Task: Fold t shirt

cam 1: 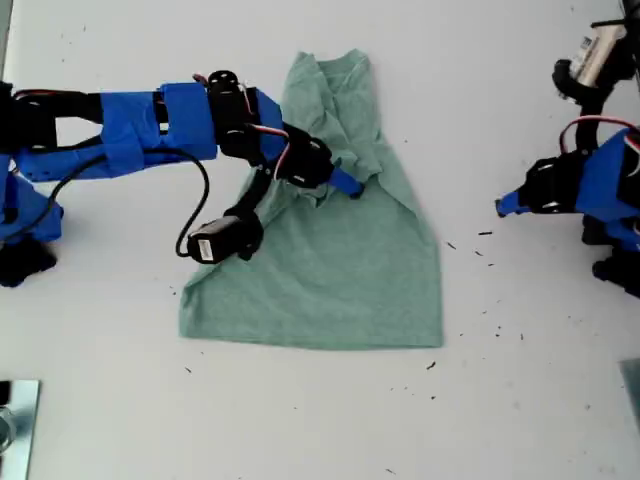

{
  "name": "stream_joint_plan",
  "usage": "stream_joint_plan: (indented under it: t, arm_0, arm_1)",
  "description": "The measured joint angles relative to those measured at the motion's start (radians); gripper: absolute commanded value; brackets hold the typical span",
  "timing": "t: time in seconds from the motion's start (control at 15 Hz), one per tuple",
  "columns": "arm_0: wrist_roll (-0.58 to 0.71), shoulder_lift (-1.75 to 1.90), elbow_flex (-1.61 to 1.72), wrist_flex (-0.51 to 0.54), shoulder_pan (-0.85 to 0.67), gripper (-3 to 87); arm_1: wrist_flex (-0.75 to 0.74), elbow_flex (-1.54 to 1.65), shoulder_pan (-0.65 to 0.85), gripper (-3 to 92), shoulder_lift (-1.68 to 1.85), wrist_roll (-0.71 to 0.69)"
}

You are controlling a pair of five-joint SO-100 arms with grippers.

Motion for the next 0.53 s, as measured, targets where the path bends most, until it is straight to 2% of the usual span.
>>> stream_joint_plan:
  t: [0.07,0.13,0.2,0.27,0.4,0.53]
  arm_0:
    - [-0.012,0.123,0.021,0.086,-0.021,6.8]
    - [-0.025,0.296,0.1,0.156,-0.054,3.6]
    - [-0.041,0.5,0.265,0.143,-0.089,-0.1]
    - [-0.074,0.732,0.515,0.067,-0.11,-0.1]
    - [-0.222,1.167,1.089,-0.051,-0.101,-0.1]
    - [-0.422,1.463,1.592,-0.232,0.008,-0.1]
  arm_1:
    - [0.0,0.0,0.0,2.2,0.011,0.003]
    - [0.0,0.0,-0.009,2.2,0.012,0.008]
    - [0.0,0.008,-0.014,2.2,0.012,0.009]
    - [0.0,0.015,-0.014,2.2,0.012,0.009]
    - [-0.012,0.046,-0.017,2.2,0.012,0.009]
    - [-0.035,0.072,-0.018,2.3,0.011,0.012]
